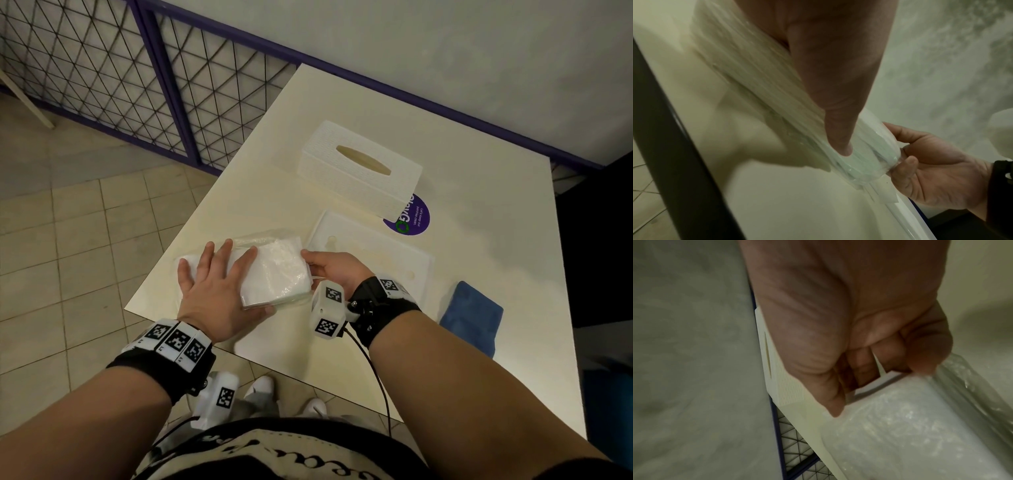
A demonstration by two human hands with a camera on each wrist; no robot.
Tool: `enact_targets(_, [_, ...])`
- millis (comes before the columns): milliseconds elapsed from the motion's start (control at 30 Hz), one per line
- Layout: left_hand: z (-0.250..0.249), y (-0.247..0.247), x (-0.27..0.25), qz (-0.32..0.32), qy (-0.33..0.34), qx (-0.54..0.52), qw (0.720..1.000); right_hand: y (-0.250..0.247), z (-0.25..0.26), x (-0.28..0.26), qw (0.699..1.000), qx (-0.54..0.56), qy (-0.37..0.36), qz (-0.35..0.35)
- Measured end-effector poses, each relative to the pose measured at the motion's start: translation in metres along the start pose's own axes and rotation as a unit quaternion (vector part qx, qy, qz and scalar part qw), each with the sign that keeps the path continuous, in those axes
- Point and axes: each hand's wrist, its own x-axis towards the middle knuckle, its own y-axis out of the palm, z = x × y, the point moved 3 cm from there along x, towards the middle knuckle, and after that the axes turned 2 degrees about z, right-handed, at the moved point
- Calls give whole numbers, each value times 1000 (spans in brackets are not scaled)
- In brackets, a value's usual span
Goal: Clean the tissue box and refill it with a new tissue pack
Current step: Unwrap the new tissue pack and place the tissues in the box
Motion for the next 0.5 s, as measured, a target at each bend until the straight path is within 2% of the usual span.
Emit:
enact_targets(133, [0,0,0,2,-2,-2,1000,5,4,0,999,0,-19,-33])
enact_targets(267, [-1,1,0,1,-5,0,1000,12,8,5,996,-47,-11,-72])
enact_targets(367, [0,1,-1,-9,-2,-5,1000,12,8,8,992,-107,2,-73])
enact_targets(500, [-2,1,-3,-15,-1,-5,1000,13,9,3,982,-180,-19,-45])
